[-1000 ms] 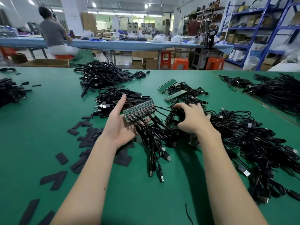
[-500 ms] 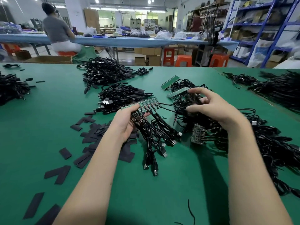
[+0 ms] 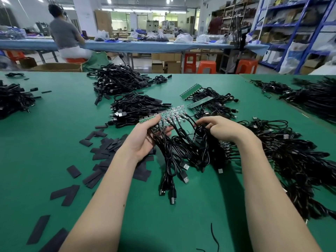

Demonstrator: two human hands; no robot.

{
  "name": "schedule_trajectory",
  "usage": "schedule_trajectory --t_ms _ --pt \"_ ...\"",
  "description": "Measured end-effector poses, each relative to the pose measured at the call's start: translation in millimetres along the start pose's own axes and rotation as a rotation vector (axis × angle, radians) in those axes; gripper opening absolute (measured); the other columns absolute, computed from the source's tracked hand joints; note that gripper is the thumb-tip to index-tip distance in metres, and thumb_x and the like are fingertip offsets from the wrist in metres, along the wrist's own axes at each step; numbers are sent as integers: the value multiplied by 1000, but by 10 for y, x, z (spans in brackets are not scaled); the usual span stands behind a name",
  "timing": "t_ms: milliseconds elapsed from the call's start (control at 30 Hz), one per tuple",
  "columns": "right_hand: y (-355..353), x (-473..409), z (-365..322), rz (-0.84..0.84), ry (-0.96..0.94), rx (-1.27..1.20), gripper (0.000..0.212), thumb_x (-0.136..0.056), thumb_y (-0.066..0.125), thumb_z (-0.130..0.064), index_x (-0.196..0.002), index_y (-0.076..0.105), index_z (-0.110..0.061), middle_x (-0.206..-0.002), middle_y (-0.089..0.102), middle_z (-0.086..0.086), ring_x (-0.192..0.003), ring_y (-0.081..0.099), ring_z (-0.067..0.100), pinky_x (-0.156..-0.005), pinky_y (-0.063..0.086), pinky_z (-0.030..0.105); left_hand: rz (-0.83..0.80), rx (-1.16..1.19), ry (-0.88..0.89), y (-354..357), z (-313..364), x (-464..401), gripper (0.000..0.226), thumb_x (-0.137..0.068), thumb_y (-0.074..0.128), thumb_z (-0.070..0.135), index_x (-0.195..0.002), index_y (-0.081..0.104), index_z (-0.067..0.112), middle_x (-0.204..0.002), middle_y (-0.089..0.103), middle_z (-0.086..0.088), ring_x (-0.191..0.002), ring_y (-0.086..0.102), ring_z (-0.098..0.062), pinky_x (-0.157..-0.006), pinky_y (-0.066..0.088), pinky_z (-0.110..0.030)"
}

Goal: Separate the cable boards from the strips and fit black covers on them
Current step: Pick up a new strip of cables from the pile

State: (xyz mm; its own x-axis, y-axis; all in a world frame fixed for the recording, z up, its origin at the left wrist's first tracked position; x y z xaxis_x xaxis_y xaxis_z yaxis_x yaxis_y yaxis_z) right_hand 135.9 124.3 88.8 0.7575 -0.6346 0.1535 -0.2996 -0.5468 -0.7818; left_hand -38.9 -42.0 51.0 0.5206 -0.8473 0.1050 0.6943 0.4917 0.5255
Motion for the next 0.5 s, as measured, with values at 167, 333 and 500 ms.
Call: schedule_trajectory --t_ms 167,333,500 --pt "-255 -276 -173 -49 170 47 23 -106 39 -38 -119 57 -36 -103 65 5 -66 59 17 -48 45 20 -25 18 1 50 7 23 17 -101 55 12 -103 63 -2 -90 76 -15 -80 74 -26 -88 58 -41" --pt "-124 -530 -268 -98 246 168 20 -97 65 -34 -114 67 -23 -91 59 4 -57 50 17 -54 42 23 -44 1 -2 99 42 82 16 -101 55 11 -104 61 -3 -83 76 -13 -79 74 -26 -88 58 -42" --pt "1 -540 -181 185 243 -456 15 -89 64 -3 -96 74 -11 -77 62 3 -50 47 10 -48 42 22 -73 -21 -69 110 42 133 14 -101 54 10 -105 60 -2 -82 76 -18 -77 75 -28 -82 61 -43"
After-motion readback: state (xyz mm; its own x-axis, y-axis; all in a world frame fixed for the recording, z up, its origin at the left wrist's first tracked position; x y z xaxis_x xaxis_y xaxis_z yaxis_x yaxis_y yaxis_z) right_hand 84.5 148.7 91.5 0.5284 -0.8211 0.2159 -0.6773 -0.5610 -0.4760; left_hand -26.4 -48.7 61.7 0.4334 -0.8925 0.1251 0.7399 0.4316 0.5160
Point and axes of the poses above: each hand's wrist, its own x-axis away from the middle knuckle, its own y-axis out of the palm, z = x × y, the point moved 1 cm from there along -x, towards the middle knuckle
